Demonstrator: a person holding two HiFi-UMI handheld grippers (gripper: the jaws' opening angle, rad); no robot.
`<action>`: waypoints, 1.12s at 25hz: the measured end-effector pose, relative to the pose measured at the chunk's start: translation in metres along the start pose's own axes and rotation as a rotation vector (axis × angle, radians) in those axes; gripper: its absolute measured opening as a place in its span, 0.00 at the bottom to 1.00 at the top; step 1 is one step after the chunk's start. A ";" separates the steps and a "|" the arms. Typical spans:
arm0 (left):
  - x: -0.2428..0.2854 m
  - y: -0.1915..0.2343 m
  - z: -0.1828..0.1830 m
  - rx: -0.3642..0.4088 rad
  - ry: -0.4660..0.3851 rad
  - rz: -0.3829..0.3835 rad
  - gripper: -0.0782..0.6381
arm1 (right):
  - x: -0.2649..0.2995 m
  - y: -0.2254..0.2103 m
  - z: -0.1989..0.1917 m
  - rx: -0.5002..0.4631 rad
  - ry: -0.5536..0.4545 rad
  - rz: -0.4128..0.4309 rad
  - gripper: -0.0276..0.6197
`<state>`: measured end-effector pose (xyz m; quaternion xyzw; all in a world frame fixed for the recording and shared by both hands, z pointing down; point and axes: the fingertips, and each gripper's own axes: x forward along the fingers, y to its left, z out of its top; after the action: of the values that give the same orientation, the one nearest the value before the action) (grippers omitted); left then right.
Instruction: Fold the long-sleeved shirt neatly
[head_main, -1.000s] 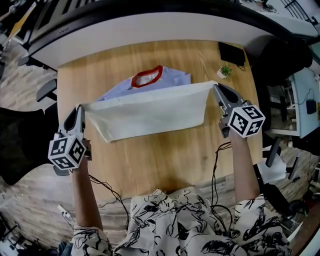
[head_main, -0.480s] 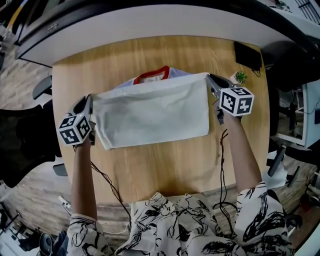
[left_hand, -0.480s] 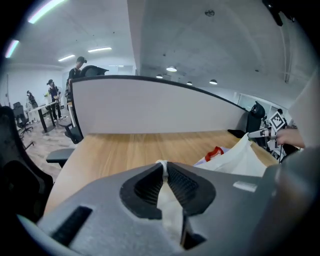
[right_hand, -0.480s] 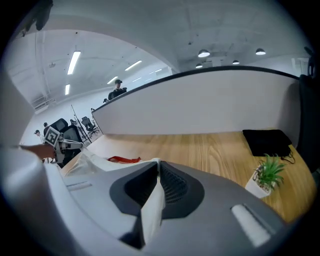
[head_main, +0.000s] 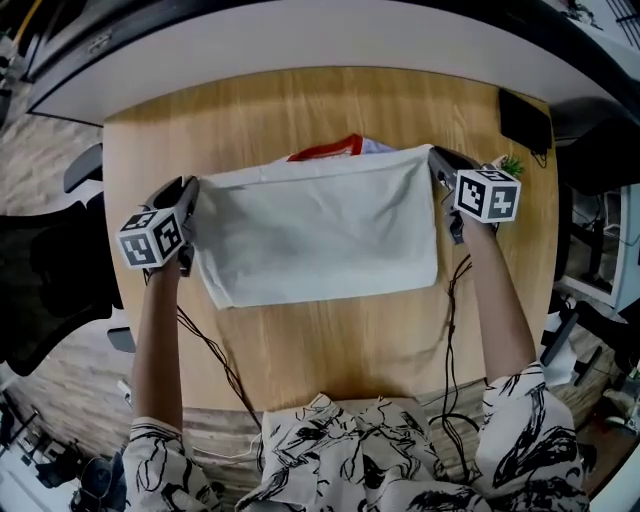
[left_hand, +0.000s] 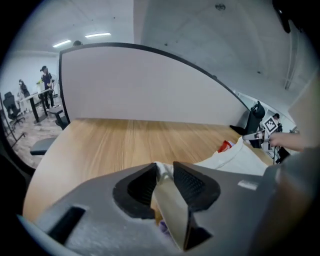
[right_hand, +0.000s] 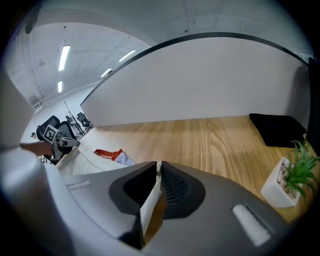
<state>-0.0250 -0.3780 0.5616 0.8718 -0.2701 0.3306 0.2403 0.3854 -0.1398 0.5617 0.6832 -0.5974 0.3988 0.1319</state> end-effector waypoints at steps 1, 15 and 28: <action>0.002 0.004 0.001 -0.022 -0.010 -0.019 0.30 | 0.002 -0.002 0.002 -0.001 -0.002 -0.001 0.11; -0.008 -0.041 -0.006 0.899 0.049 -0.326 0.44 | 0.008 0.090 -0.001 -0.941 0.033 0.309 0.44; 0.025 -0.010 0.016 0.611 0.083 -0.236 0.14 | 0.049 0.050 0.008 -0.850 0.152 0.176 0.08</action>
<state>0.0047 -0.3882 0.5659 0.9147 -0.0457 0.4013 0.0152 0.3406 -0.1926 0.5762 0.4834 -0.7530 0.1764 0.4102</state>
